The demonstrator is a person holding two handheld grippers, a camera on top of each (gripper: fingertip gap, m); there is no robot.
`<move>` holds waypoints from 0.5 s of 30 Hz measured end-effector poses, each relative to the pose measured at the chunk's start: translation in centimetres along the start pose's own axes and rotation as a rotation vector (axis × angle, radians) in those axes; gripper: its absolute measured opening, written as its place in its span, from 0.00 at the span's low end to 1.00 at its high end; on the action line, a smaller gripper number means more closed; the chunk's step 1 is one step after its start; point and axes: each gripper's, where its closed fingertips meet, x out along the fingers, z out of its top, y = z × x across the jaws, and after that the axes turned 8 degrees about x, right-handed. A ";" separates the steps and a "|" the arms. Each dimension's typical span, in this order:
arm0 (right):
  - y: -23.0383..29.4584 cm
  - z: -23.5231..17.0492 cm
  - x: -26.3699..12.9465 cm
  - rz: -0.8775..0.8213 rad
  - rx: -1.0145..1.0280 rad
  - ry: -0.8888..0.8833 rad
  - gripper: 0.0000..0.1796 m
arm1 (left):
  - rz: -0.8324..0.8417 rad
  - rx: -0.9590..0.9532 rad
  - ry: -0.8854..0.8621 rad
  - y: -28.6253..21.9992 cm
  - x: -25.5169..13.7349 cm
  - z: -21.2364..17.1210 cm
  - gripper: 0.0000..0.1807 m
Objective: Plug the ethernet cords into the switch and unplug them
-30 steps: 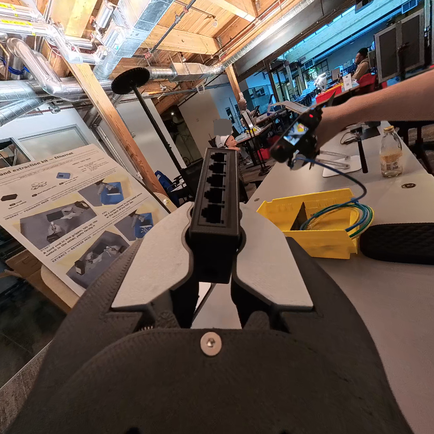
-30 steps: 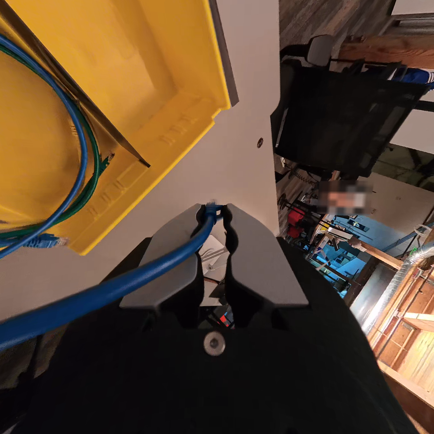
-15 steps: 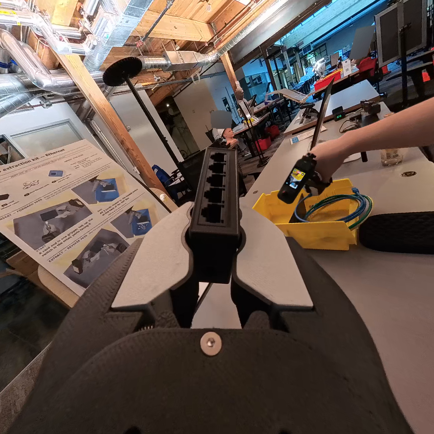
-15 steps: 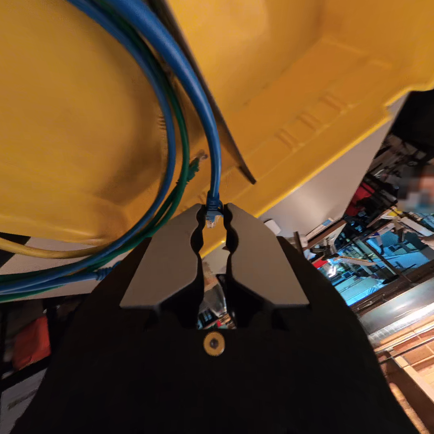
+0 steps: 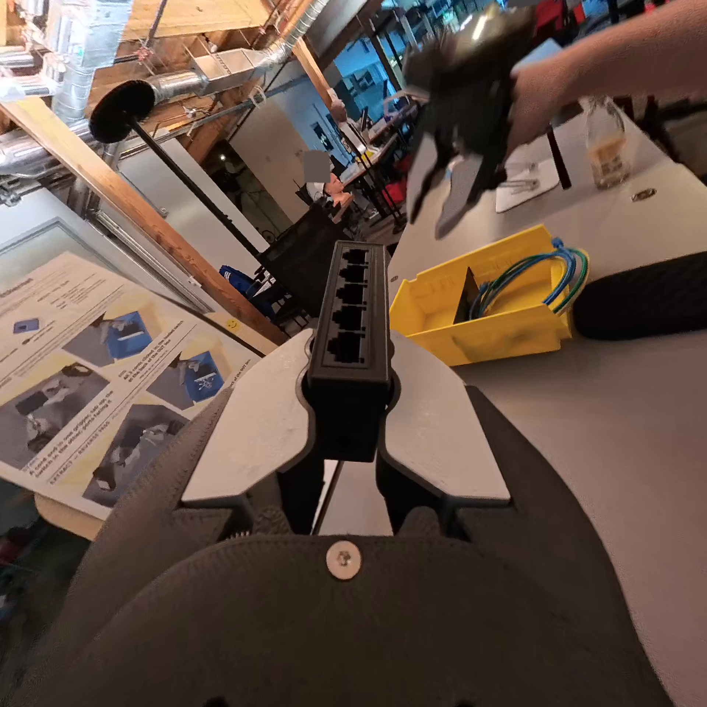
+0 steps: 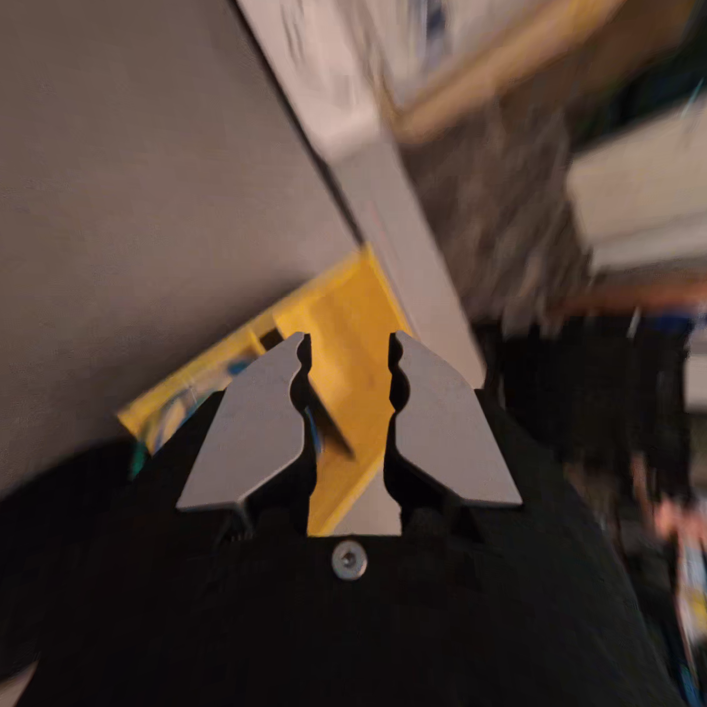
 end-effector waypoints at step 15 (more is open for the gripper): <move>15.5 15.8 -5.8 0.087 -0.574 -0.372 0.16 | -0.169 0.200 0.051 -6.0 4.3 0.9 0.16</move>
